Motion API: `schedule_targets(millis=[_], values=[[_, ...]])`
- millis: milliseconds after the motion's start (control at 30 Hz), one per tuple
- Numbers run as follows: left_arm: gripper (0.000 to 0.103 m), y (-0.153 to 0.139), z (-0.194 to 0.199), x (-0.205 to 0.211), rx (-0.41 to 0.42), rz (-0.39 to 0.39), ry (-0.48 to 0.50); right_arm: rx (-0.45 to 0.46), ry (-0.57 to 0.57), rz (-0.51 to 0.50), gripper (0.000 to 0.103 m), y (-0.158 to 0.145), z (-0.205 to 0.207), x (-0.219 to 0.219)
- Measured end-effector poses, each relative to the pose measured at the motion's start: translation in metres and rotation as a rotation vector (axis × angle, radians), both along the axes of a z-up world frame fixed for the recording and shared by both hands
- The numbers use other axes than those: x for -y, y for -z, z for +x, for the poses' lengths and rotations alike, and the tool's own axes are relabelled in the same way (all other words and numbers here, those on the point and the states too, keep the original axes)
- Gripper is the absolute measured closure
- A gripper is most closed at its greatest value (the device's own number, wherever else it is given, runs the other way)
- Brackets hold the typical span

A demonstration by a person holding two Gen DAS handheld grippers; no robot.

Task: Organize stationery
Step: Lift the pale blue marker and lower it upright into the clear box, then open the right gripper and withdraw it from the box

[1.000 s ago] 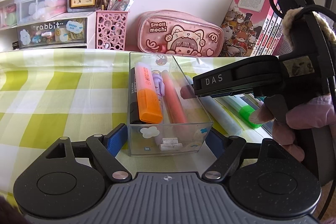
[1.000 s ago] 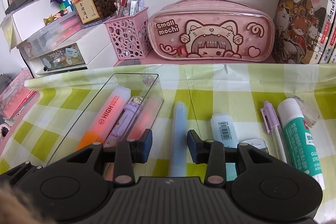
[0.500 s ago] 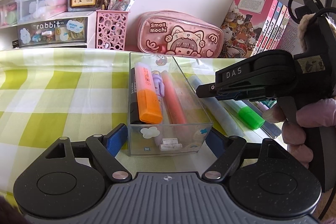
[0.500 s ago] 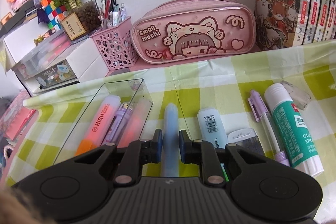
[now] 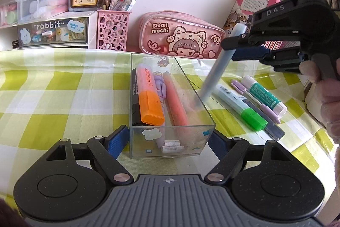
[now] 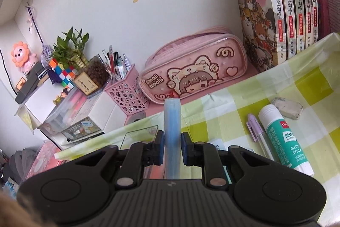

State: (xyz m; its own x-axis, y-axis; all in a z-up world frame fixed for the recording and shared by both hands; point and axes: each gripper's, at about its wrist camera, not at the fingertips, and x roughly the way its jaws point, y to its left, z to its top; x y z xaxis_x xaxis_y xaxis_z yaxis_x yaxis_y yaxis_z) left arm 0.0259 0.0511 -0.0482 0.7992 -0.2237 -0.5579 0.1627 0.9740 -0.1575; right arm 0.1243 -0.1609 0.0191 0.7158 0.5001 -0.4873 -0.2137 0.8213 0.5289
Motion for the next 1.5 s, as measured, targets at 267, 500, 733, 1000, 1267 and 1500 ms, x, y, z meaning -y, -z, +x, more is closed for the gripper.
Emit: schedule_targets(millis=[267, 500, 733, 1000, 1267, 1500], values=[[0.024, 0.0, 0.0, 0.0, 0.0, 0.0, 0.0, 0.118, -0.04, 0.02, 0.056, -0.04, -0.022, 0.003], [0.024, 0.0, 0.0, 0.0, 0.0, -0.001, 0.0, 0.075, -0.17, -0.074, 0.056, -0.045, -0.029, -0.018], [0.024, 0.0, 0.0, 0.0, 0.0, -0.001, 0.0, 0.003, -0.207, -0.143, 0.055, -0.021, -0.016, -0.037], [0.024, 0.0, 0.0, 0.0, 0.0, -0.001, 0.0, 0.013, -0.204, -0.171, 0.055, -0.013, 0.004, -0.053], [0.024, 0.0, 0.0, -0.001, 0.0, -0.001, 0.0, -0.016, -0.224, -0.2, 0.055, -0.004, 0.027, -0.075], [0.024, 0.0, 0.0, 0.0, 0.001, -0.003, 0.001, -0.109, -0.28, -0.203, 0.054, 0.014, 0.03, -0.088]])
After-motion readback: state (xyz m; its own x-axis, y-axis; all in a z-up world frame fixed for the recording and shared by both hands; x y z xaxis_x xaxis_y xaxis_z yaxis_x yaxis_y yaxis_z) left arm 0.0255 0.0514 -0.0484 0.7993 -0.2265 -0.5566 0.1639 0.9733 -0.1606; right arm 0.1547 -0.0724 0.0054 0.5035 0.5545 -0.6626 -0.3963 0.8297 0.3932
